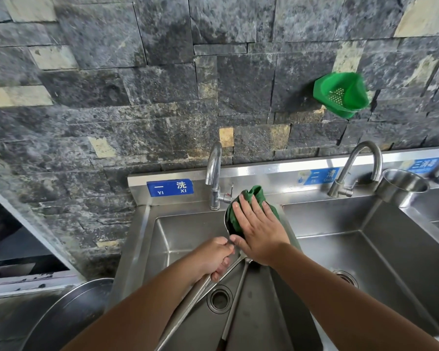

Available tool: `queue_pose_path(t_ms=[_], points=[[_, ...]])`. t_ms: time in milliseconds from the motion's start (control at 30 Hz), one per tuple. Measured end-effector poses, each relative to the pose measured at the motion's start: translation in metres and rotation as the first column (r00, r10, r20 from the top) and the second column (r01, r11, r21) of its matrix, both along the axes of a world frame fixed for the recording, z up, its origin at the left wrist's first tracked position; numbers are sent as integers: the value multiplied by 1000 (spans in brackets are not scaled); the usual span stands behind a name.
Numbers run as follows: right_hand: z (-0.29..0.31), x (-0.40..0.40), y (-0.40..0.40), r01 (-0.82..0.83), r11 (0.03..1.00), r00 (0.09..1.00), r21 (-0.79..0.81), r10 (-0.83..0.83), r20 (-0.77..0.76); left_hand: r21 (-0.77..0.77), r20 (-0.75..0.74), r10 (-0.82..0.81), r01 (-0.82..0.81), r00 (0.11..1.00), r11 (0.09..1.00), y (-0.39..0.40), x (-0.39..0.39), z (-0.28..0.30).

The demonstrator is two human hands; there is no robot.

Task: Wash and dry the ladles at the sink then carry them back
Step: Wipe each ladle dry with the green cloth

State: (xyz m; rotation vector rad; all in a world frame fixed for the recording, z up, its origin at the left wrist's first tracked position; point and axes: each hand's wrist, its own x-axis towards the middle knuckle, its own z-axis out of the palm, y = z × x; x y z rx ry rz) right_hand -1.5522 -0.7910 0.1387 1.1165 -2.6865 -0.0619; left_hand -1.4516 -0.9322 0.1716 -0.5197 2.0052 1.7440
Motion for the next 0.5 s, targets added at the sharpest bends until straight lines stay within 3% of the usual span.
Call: queue_pose_path(t_ms=[200,333,500], points=[[-1,7,6,-111,994,988,2,110,104,11,-7,-44,44,999,999,-3,-3,-3],[0,8,13,-122,985,983,123,103,150,17,4,-72,72,997,997,-2,-3,-3],[-14,7,26,-153,988,978,-16,154,138,14,15,-94,94,995,995,1,-3,-12]])
